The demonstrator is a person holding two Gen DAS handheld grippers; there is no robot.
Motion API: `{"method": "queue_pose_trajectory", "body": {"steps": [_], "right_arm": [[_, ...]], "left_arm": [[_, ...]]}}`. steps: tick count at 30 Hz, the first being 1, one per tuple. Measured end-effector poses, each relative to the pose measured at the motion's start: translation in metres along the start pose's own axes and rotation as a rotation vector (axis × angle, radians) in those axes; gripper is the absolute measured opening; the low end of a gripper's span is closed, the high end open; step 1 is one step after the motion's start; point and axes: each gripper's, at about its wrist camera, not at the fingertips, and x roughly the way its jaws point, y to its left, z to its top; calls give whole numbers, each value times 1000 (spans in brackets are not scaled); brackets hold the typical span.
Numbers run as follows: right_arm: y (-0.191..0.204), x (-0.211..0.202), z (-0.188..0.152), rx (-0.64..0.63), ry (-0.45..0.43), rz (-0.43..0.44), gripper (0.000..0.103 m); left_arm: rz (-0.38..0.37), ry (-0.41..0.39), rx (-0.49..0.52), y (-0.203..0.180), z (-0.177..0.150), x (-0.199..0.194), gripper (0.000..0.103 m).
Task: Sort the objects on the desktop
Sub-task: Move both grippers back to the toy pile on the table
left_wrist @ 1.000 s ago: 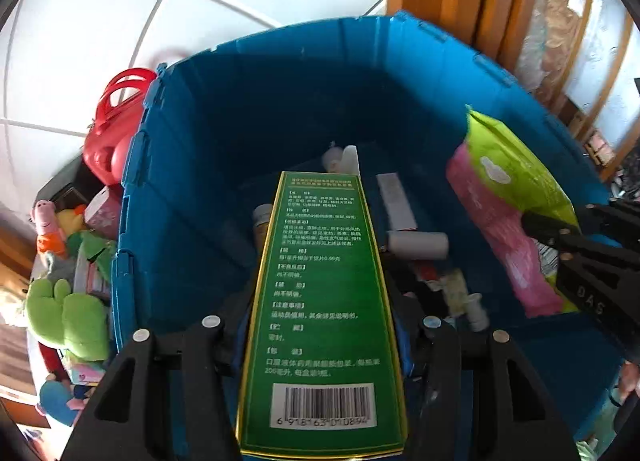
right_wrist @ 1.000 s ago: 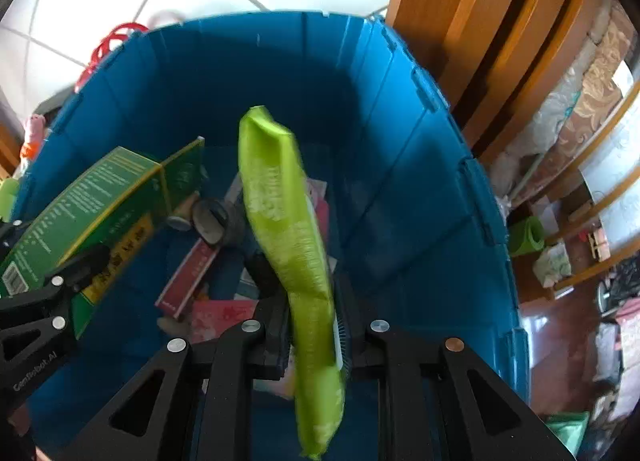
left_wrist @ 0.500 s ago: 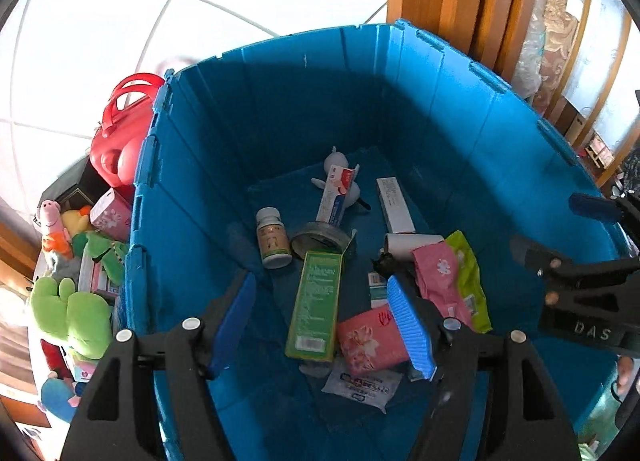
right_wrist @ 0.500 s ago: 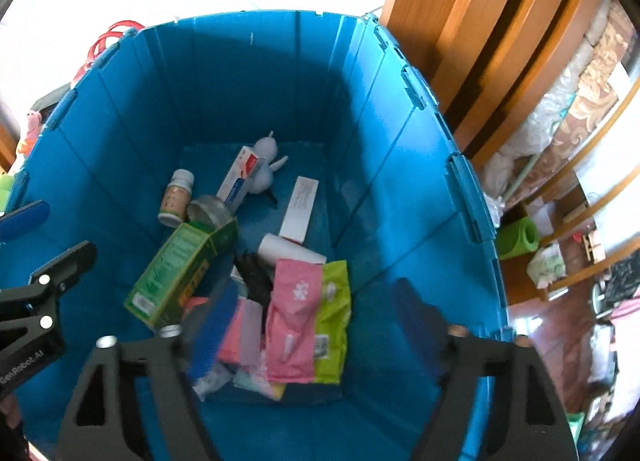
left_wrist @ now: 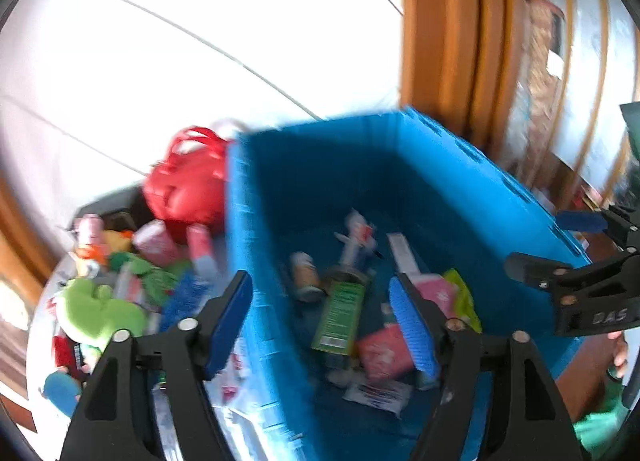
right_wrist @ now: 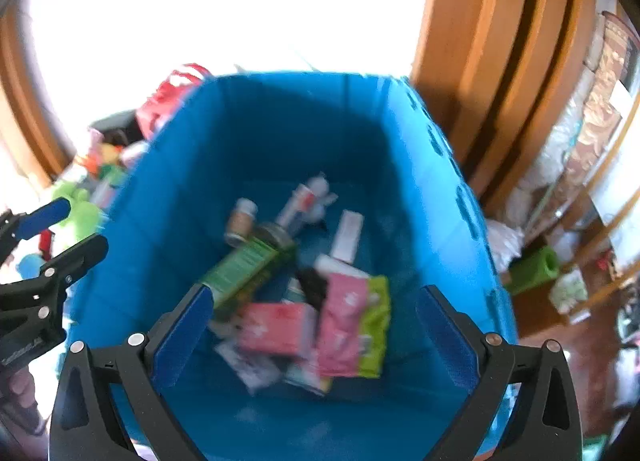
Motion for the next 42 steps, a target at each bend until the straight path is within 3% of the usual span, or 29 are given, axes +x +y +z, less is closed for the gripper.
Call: {"method": "queue_pose_trajectory", "body": {"steps": [5,11,15,19,22,27,32,35,39,42], "right_arm": [[34,-25,-1,-7,-112,99,103],[88,-41,0,-18,-186,218,103],[136,-54,0,-46,-231,267,103],[200,-63,-7,-72,-263,311,103],[250,-55,-16,-76,-268,290,103],[325,-16,-37,5,-213,267,103],[380,45,-67,108,-66,262,103],[402,75,-90,149,-10,322,103],[417,110,-117,172,62,325,103],[418,128,-133,195,113,338,103]], "left_arm": [[86,-75,-81,52,-21,-31,82],[62,-84,-173,126,-57,-48,82],[143,-88,-215,181,-87,-60,82],[153,-87,-248,242,-118,-67,82],[144,-60,-253,293,-143,-66,82],[123,36,-242,381,-186,-58,82],[69,132,-175,432,-227,-50,82],[21,184,-169,448,-249,-49,82],[114,223,-162,467,-268,-43,82],[120,280,-199,484,-281,-36,82]]}}
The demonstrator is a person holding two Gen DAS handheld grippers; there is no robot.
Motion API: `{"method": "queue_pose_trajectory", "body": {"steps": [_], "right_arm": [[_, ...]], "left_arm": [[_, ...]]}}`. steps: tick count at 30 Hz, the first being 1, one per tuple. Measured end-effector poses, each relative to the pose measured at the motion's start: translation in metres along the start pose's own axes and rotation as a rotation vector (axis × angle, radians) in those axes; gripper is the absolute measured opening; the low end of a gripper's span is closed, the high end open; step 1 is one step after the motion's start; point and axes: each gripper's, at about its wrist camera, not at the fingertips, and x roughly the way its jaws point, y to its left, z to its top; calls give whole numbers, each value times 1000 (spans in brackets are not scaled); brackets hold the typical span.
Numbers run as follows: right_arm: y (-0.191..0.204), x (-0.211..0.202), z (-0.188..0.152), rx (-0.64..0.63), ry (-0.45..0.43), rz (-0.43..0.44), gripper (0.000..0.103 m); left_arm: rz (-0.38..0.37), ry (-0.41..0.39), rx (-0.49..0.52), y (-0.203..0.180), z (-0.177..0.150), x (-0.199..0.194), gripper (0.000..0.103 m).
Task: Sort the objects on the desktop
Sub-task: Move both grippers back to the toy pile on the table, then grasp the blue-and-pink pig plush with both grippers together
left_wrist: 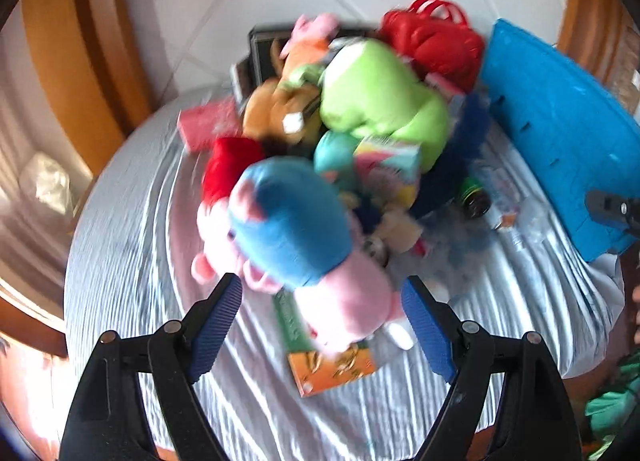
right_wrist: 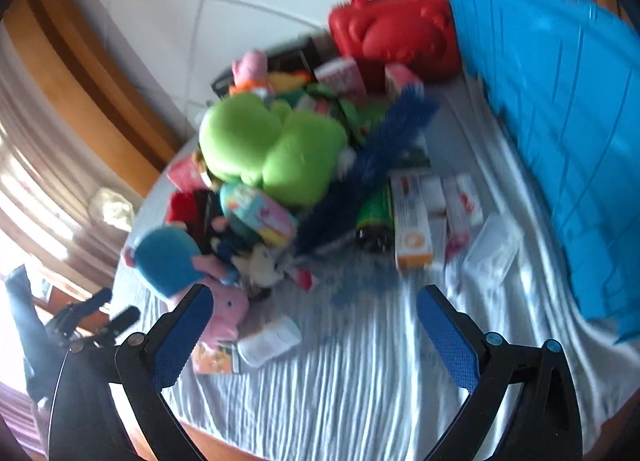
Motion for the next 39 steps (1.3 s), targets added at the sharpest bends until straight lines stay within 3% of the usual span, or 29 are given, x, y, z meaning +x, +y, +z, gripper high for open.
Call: {"method": "queue_pose_trajectory", "body": {"steps": [3,6,10,14,23,28,32,35,39], "right_arm": [[-5,8,-15,33,22,-16,103],[-1,15,-31,68,41,-45,103],[21,21,-54,111,20,-67,103],[48,34,-73,202,-15,-69,103],[117,108,-106,361,24,33,103],[145,153,-99,340,97,18,103],[136,163,-84,352,61,-87,103],[122,161,-69,384,27,-55,103],[128,156,-41,310,13,-112,103]], "left_arm": [[38,35,19,13,0,13,82],[55,21,62,23,6,19,82],[12,13,166,34,14,24,82],[-44,21,340,49,11,27,82],[-155,-5,614,68,17,58,82],[-228,6,698,60,26,84,82],[-248,34,711,50,29,104,82],[-260,27,702,41,33,113,82],[-278,26,689,30,42,123,82]]}}
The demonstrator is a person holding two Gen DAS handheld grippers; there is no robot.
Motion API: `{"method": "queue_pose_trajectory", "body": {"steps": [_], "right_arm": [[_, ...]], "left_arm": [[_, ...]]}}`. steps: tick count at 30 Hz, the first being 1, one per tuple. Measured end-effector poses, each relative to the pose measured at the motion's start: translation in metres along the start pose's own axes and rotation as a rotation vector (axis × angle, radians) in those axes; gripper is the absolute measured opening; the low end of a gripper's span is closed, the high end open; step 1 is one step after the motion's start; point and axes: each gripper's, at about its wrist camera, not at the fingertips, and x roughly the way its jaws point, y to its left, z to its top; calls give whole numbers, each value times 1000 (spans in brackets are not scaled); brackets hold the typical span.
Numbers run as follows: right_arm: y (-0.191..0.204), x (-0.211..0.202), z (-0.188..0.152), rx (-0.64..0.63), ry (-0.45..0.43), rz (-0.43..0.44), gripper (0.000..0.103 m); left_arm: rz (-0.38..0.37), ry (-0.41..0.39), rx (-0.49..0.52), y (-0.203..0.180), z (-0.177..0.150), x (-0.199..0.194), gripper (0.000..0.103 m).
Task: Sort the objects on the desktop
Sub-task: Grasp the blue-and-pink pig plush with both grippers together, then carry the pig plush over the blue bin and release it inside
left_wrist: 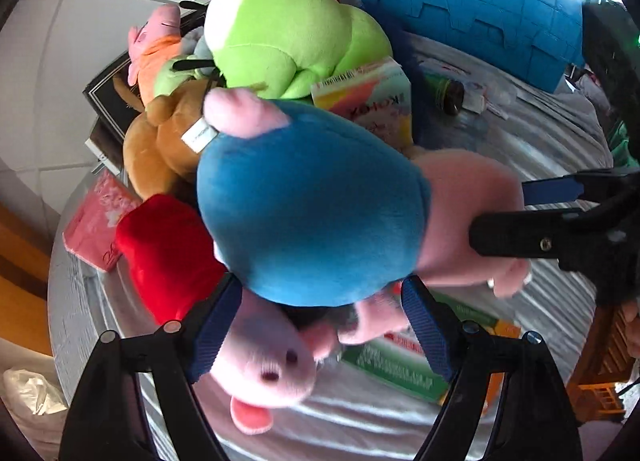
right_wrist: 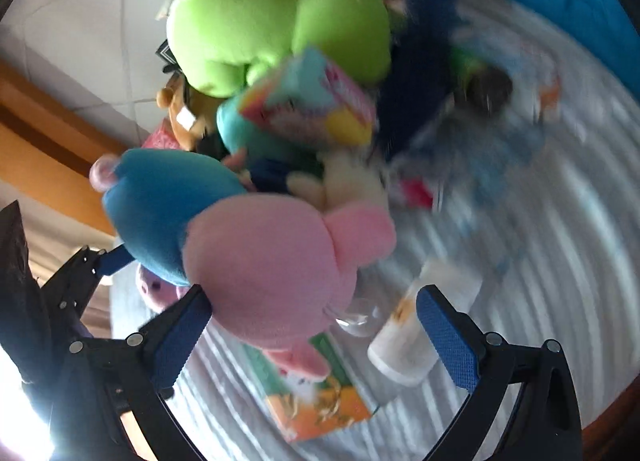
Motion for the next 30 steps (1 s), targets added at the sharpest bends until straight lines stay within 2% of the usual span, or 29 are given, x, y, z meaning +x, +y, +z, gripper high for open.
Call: {"method": "queue_pose_trajectory", "body": {"steps": [2,7,8,9,12,15,17,26,30], "right_arm": [[4,3,8,6,3,-3,103],[15,21,14,-4,41,-34,102],[16,21,15,-11,26,-56,96],[18,22,16,-15,24,-56,71],[25,18,19,-47,21,-82,65],[30,1,24,-83,-6,-83,63],[33,-18,28,-106,-43,-75,62],[47,-98,38,-194,-209,-86,61],[36,-126,47,-208,-266,-90,61]], "left_arm": [[-3,-1,-7,4,6,6,82],[-88,17,-46,15,20,18,82],[-94,25,-36,14,22,23,82],[-96,25,-26,11,22,26,80],[-93,-2,-14,7,23,26,72],[-113,-38,-28,12,24,15,62],[-129,-77,-34,15,27,2,60],[-114,-257,-26,5,58,-61,60],[-96,-319,-20,-8,82,-84,60]]}}
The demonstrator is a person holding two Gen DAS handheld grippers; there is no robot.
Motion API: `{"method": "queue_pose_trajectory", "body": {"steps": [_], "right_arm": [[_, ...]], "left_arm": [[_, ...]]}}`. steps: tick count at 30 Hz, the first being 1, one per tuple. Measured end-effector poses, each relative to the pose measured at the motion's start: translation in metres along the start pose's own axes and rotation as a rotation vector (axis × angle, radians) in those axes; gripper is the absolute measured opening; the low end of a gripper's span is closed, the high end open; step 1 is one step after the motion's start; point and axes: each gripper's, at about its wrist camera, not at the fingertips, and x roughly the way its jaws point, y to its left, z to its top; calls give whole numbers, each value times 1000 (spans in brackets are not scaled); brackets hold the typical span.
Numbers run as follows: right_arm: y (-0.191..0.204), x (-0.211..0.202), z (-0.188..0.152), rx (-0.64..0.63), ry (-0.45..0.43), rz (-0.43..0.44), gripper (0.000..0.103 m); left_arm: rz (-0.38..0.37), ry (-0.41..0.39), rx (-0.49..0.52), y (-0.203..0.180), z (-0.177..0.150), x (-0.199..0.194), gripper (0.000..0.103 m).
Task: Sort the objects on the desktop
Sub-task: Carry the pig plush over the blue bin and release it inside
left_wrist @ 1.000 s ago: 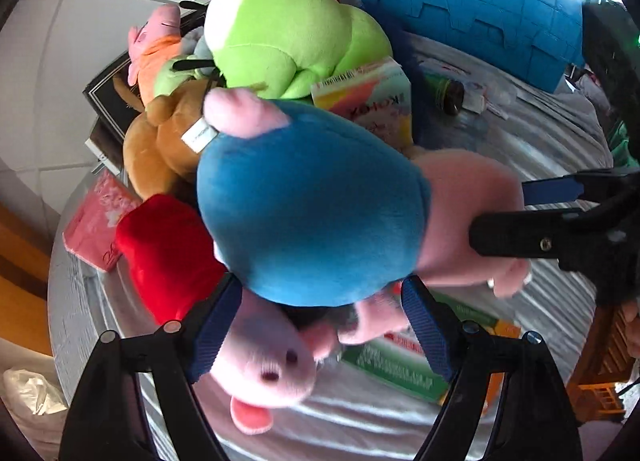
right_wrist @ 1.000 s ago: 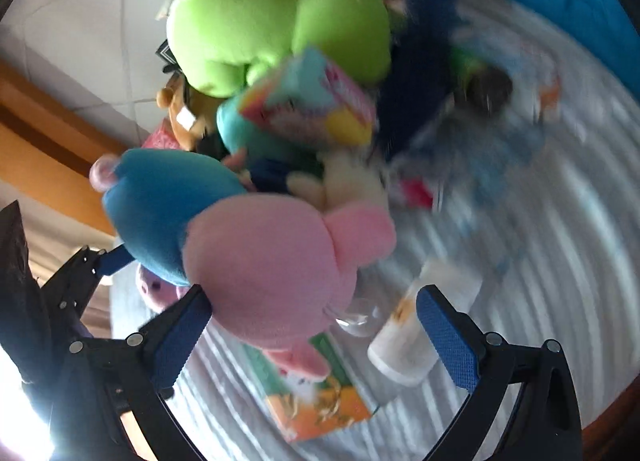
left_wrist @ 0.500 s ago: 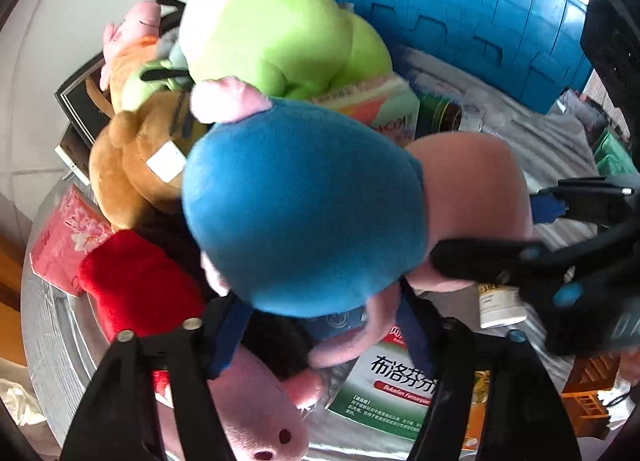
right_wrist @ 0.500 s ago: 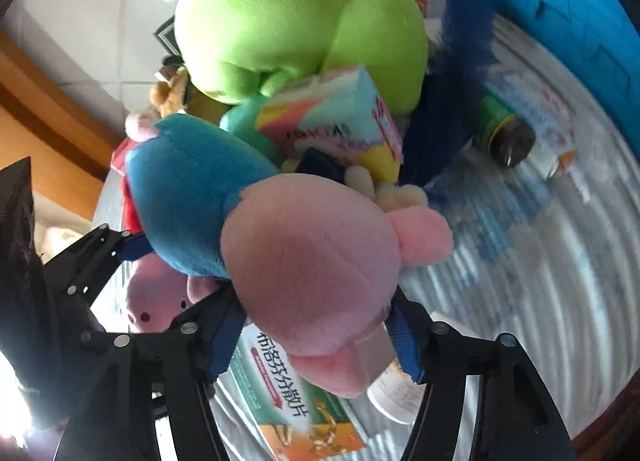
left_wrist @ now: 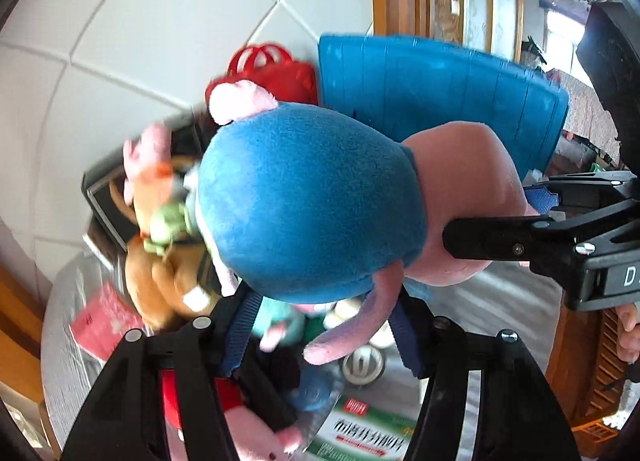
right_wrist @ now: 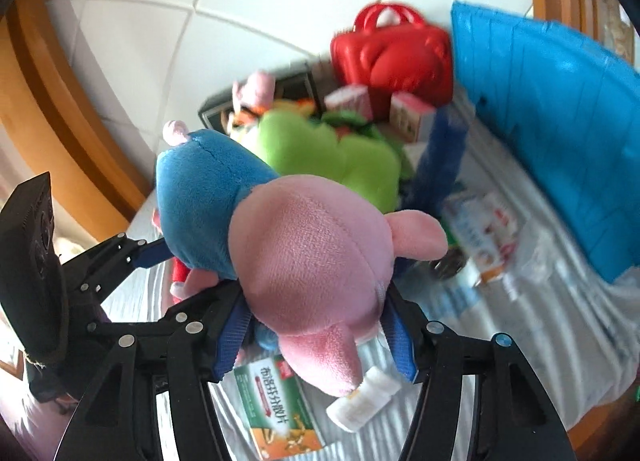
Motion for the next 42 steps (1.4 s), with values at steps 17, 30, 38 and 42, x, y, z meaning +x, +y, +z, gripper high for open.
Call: {"method": "queue_pose_trajectory", "body": {"steps": [17,30,38,42], "right_arm": [[-204,-150,124,-55,-263,-107,61],[-430,-196,162,98,-260,-162,61],[-495,-192,161,175,-241,-188,65],[-504,-191,163,173,-246,-207,66]], "left_arm": [[-24,-228,51,-183,234,45,60],[-104,-134,146,-345,360,167,60],[-126,-34,133,-395,377,212,60],[-98,-27,145,-399,375,212,60]]}}
